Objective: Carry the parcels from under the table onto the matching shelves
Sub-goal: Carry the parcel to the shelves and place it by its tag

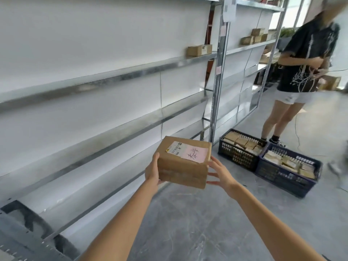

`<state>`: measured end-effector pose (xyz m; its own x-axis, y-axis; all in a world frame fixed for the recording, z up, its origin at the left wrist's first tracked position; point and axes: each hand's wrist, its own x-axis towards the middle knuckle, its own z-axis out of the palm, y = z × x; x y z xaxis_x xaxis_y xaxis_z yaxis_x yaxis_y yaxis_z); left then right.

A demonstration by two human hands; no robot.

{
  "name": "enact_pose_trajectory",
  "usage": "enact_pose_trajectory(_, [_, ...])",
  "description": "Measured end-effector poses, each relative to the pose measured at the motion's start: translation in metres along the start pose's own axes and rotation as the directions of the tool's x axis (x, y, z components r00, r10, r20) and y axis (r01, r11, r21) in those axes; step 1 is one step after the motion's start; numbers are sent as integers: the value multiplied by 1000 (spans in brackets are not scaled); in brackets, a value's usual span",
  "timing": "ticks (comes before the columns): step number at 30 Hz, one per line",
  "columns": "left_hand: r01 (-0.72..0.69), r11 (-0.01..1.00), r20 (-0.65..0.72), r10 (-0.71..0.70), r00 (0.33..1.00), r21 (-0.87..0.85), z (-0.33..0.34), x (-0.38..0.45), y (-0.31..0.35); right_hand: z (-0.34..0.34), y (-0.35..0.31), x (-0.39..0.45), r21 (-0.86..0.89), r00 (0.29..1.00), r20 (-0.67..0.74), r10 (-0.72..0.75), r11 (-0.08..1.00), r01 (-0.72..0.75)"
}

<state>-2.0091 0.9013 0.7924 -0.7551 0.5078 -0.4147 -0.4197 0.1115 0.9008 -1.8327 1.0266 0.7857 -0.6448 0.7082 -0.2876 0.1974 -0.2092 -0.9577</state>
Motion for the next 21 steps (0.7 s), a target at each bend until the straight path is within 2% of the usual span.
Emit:
enact_pose_trajectory(3, [-43,989,71,33,997,143,42,49,4,-26,-17,43,-62,999,-8,-35,997,34])
enact_pose_trajectory(5, [-129,947,169,81,982,294,70,83,9,-44,-31,74,-100,998,-46,-51,994,46])
enact_pose_trajectory(7, [-184,920,271,90,958,346,98,113,19,-64,-45,108,-72,996,-85,-42,997,36])
enact_pose_trajectory(13, [-199,936,402,69,913,291,177,184,63,-112,-87,195,-45,980,-186,-69,997,62])
enact_pose_trajectory(17, [-169,944,435,32,900,282,221,225,85,-134,-111,240,-26,959,-254,-123,992,120])
enact_pose_trajectory(21, [-158,950,438,25,899,270,269,266,100,-165,-122,292,59,949,-308,-69,994,91])
